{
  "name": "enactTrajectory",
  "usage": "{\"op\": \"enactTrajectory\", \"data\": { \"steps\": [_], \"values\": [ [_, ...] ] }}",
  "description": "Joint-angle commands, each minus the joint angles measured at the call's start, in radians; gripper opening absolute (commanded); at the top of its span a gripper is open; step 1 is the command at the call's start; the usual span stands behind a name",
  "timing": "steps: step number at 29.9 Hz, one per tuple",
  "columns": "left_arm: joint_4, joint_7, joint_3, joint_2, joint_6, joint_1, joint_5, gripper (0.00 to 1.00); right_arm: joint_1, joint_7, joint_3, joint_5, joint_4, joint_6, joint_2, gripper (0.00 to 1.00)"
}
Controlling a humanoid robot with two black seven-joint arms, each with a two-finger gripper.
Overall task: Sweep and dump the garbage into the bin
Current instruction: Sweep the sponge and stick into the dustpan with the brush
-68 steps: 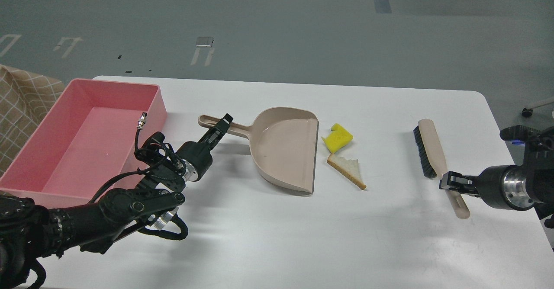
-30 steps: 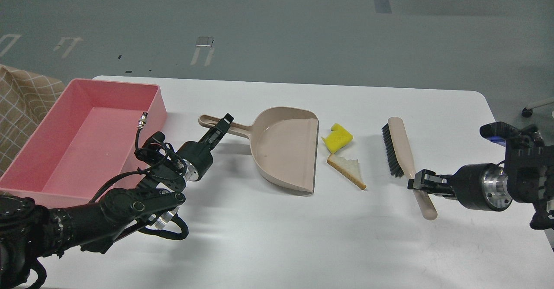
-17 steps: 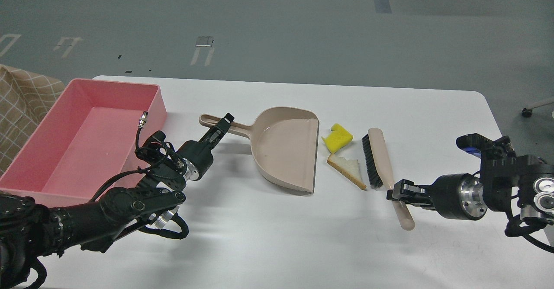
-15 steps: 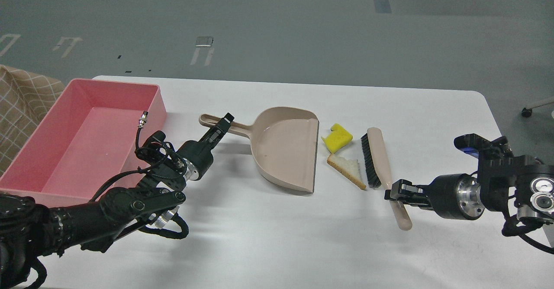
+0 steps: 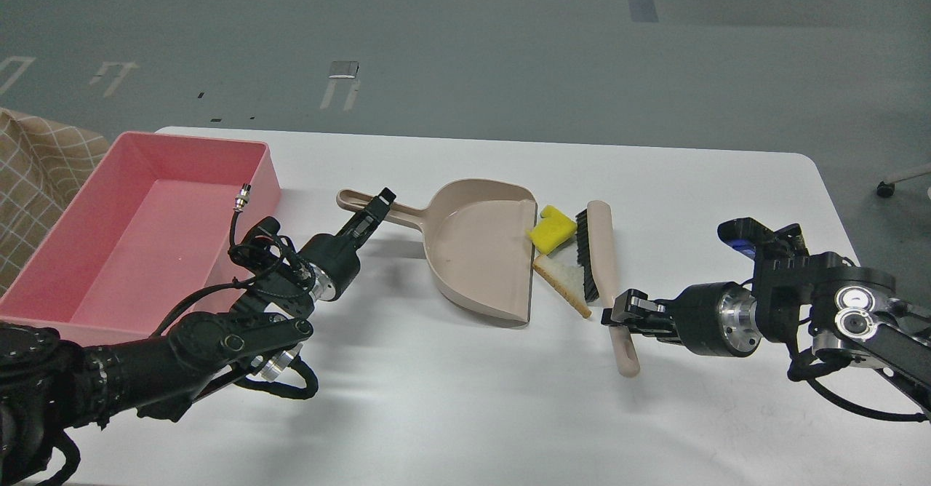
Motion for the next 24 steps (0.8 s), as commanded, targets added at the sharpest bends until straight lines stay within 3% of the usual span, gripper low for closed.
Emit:
{"op": "enactTrajectory", "data": {
  "steps": [1, 14, 24],
  "values": [
    [0.0, 0.0, 0.0, -0.001, 0.0, 0.0, 0.0, 0.0, -0.003, 0.0, 0.019, 0.0, -0.002, 0.0, 0.032, 0.0],
    [-0.002, 0.0, -0.002, -0.005, 0.0, -0.005, -0.001, 0.0, -0.008, 0.0, 0.027, 0.0, -0.067, 0.0, 0.213, 0.0],
    [-0.005, 0.0, -0.006, 0.001, 0.0, -0.009, -0.006, 0.0, 0.006, 0.0, 0.036, 0.017, -0.039, 0.0, 0.188, 0.0]
  ]
}}
